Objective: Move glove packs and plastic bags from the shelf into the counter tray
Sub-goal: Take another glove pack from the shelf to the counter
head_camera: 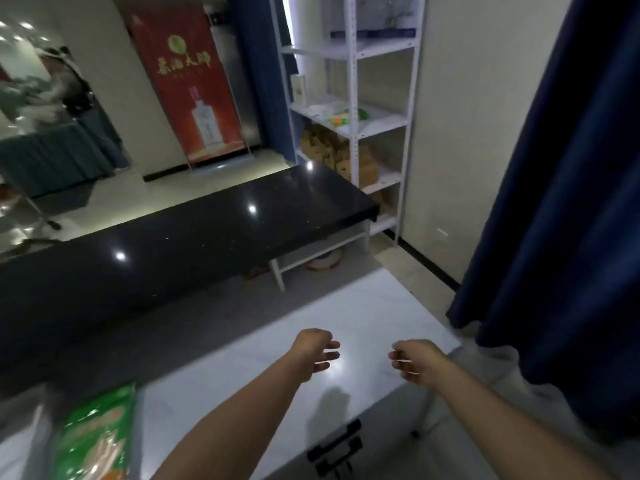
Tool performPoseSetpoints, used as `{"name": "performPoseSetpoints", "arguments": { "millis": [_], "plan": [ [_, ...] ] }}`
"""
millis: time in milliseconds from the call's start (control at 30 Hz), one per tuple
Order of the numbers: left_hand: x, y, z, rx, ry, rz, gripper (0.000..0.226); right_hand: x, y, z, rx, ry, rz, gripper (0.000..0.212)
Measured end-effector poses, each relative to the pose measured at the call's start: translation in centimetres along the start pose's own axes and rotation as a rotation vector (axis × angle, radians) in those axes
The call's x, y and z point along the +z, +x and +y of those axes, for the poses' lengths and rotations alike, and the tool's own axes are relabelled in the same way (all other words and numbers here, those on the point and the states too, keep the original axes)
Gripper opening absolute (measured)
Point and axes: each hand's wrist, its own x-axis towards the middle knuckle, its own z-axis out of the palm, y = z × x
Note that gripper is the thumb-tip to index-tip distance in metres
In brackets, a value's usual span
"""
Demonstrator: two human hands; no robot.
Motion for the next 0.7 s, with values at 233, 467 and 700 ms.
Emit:
{"name": "performPoseSetpoints", "arguments": {
  "millis": [233, 467, 700],
  "plan": [
    [16.8, 1.3, 5.3, 0.097, 0.09, -0.117, 0.019, -15.2, -0.1, -1.6, 0.0, 0.148, 0.163, 0.016],
    [26.5, 4.8, 9.2, 0.085, 0.234, -0.255, 0.021, -22.8, 1.9, -3.6, 0.032, 0.289, 0.205, 0.012],
    [31.5, 12.7, 12.5, 0.03, 0.218, -0.32, 0.025, -26.6, 7.1, -8.5, 0.056, 0.264, 0.238, 0.014]
  ]
}}
